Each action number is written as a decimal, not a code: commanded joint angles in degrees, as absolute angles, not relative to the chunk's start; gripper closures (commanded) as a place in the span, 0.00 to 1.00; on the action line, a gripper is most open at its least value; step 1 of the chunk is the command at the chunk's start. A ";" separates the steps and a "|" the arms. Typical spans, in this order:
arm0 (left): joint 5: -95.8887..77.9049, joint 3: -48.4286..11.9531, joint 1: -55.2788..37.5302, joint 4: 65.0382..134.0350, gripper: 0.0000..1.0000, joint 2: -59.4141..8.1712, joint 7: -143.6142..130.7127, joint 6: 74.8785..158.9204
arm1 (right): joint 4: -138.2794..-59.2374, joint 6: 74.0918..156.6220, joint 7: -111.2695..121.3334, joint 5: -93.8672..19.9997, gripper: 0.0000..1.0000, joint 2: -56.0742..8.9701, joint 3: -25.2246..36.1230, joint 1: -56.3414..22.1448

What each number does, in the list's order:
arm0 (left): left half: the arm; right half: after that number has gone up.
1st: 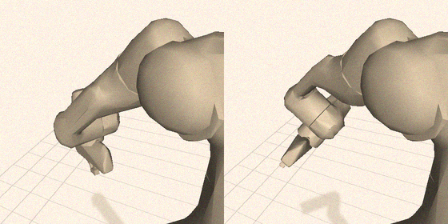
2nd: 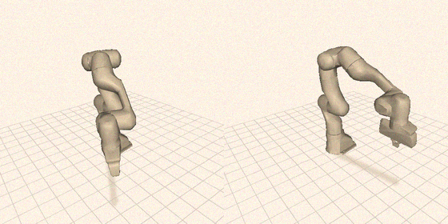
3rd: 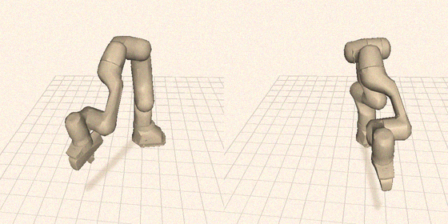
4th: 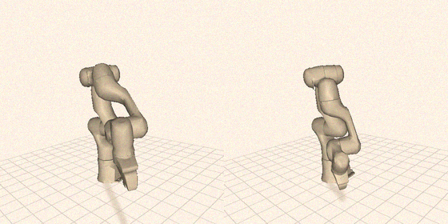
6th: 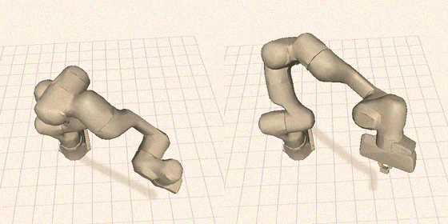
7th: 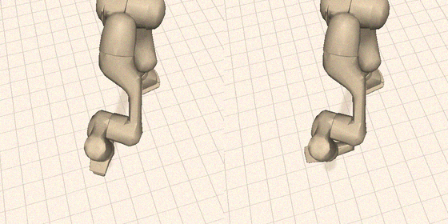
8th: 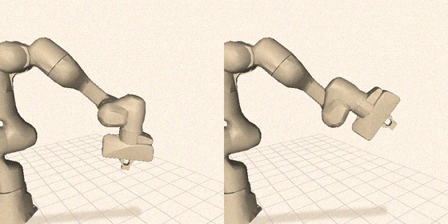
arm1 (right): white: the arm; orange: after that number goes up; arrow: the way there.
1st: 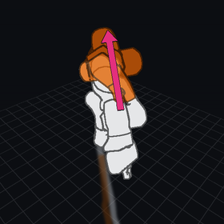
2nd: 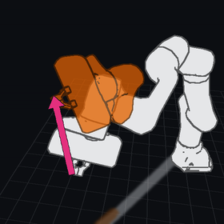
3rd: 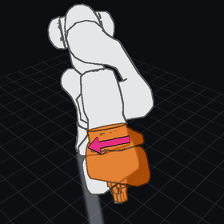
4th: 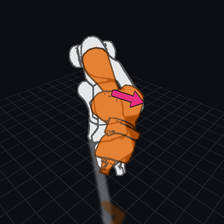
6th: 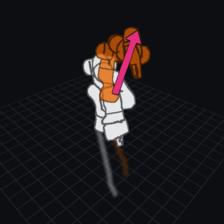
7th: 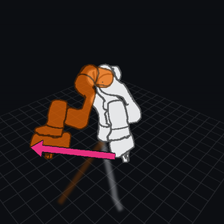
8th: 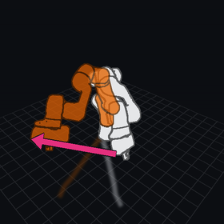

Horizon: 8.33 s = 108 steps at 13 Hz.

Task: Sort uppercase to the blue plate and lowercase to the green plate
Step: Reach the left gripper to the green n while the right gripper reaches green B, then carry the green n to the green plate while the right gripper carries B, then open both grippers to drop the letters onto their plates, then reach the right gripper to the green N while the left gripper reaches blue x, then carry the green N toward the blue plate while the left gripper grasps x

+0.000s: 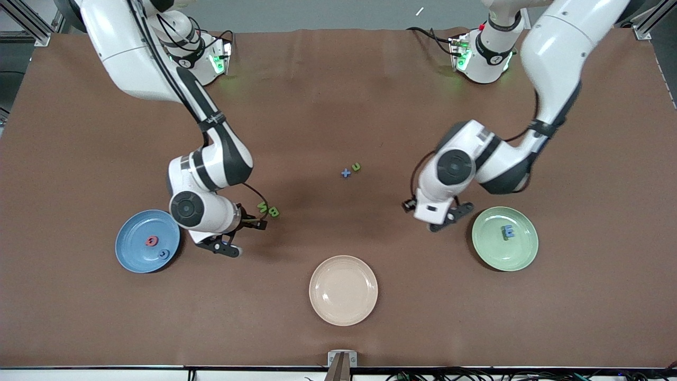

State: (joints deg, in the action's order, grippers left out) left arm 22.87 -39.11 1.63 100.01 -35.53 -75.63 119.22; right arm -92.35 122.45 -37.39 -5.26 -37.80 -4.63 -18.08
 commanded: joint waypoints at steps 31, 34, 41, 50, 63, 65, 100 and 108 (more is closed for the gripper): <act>33.84 -38.41 -11.96 110.04 0.89 -42.54 -101.69 140.10 | -104.85 141.85 -14.77 5.45 0.46 -37.97 -4.04 -24.96; 33.84 -38.41 -10.03 110.13 0.97 -38.95 -101.25 138.35 | -106.17 141.86 -14.68 5.45 0.46 -37.53 -4.04 -24.52; 34.01 -38.85 6.38 110.13 0.97 -31.65 -85.21 131.85 | -108.81 142.03 -13.10 5.10 0.47 -36.04 -4.13 -23.20; 34.01 -38.67 28.29 106.98 0.96 -34.61 -56.97 131.40 | -106.36 138.80 -13.97 3.26 0.89 -33.41 -3.96 -21.98; 31.12 -38.94 36.04 106.88 0.88 -38.50 -40.96 131.31 | -102.30 135.53 25.22 3.16 0.67 -32.08 -3.69 6.15; 31.11 -39.46 35.34 106.88 0.88 -38.58 -40.96 131.40 | -102.22 135.97 24.96 3.08 0.25 -32.60 -3.69 6.24; 27.69 -30.67 -23.47 96.94 0.22 -44.47 -97.65 132.10 | -111.97 142.38 -51.33 -3.25 0.85 -32.78 -4.31 -22.06; 27.60 -30.50 -23.47 96.94 0.30 -45.79 -98.17 133.24 | -101.62 125.98 -25.72 -2.20 0.87 -32.43 -2.90 -12.24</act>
State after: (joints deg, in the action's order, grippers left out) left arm 26.98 -30.50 -23.61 96.80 -45.55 -97.46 132.56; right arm -104.94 131.86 -35.00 -2.23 -33.12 -2.20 -17.93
